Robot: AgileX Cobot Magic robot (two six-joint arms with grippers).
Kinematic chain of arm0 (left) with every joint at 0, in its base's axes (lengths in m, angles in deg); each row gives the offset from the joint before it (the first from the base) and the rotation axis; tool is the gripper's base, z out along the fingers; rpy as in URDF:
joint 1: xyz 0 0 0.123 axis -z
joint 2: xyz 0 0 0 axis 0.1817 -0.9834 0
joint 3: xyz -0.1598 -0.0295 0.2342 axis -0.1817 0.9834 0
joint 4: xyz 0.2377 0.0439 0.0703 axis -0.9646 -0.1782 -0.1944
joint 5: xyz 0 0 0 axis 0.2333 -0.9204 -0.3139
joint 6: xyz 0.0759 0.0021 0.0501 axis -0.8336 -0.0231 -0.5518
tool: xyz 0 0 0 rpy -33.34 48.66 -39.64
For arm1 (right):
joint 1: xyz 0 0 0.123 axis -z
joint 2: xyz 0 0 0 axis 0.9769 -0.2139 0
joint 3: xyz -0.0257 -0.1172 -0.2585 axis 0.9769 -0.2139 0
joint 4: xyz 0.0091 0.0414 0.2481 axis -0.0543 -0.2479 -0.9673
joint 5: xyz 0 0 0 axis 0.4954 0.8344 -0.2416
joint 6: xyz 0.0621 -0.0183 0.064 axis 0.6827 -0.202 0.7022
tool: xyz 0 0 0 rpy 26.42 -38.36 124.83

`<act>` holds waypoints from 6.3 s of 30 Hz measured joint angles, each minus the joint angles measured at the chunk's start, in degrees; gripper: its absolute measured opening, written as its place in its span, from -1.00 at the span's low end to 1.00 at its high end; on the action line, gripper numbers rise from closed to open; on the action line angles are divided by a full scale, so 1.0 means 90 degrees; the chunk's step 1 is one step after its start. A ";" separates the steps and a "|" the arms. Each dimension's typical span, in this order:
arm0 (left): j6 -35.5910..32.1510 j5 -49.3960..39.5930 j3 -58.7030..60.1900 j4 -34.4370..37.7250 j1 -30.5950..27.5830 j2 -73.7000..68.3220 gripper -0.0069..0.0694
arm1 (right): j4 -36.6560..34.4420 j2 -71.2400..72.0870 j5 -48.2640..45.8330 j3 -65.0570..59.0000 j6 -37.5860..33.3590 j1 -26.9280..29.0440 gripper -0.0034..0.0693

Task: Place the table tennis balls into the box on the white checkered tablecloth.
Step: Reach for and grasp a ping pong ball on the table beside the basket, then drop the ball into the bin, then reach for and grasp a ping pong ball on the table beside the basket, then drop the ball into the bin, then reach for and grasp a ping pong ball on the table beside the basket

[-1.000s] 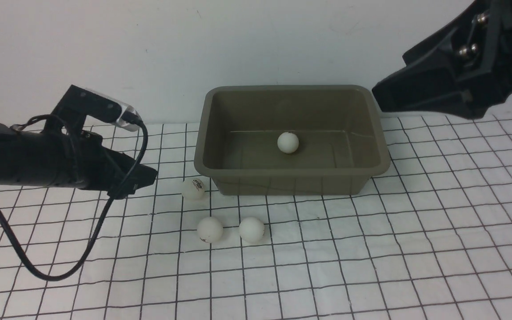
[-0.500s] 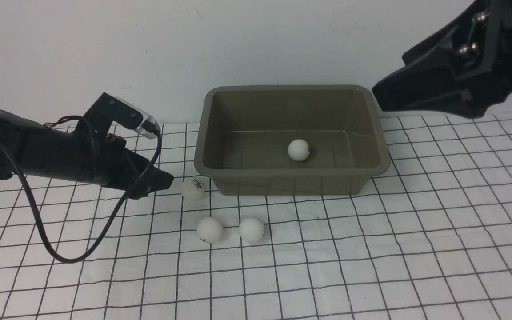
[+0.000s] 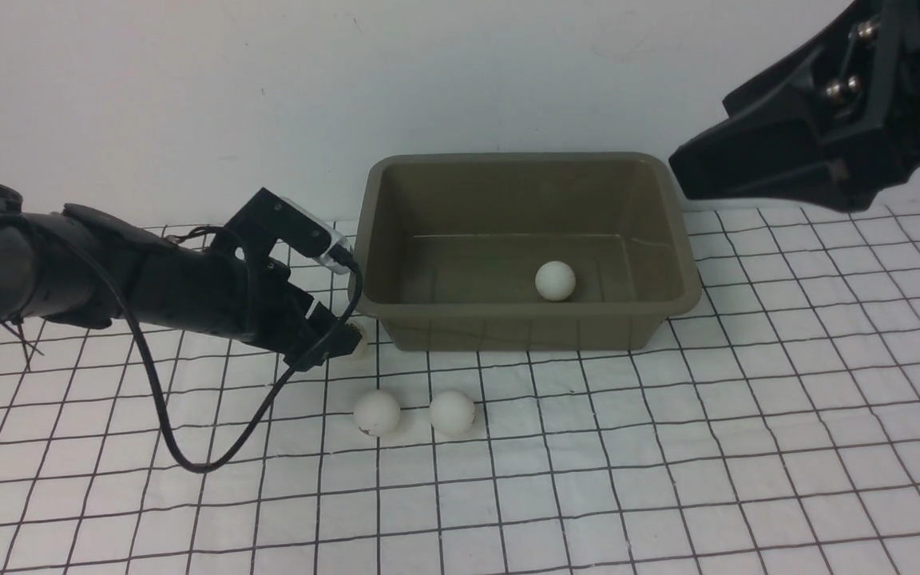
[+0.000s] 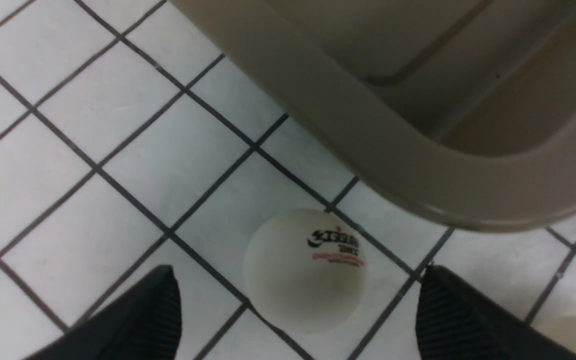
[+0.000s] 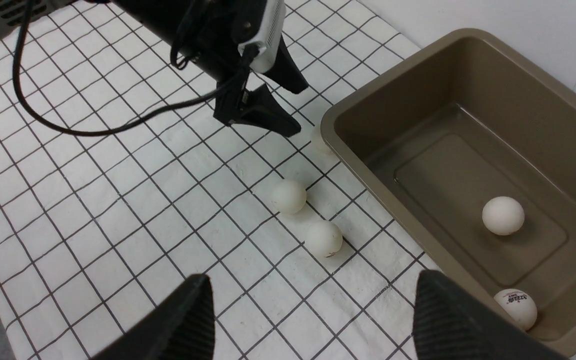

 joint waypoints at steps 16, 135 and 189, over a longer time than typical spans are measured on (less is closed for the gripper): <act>-0.1989 0.0252 -0.0002 0.1626 0.0007 -0.0377 0.66 | -0.0002 0.0000 0.0000 0.0000 0.0000 0.0000 0.42; 0.3658 -0.0386 0.0251 -0.2830 0.1328 0.0837 0.10 | -0.0260 0.0000 -0.0277 0.0000 0.0061 0.0000 0.42; 0.8319 -0.3262 -0.1481 -0.5768 0.1339 0.3253 0.04 | -0.0266 0.0000 -0.0262 0.0000 -0.0210 0.0000 0.42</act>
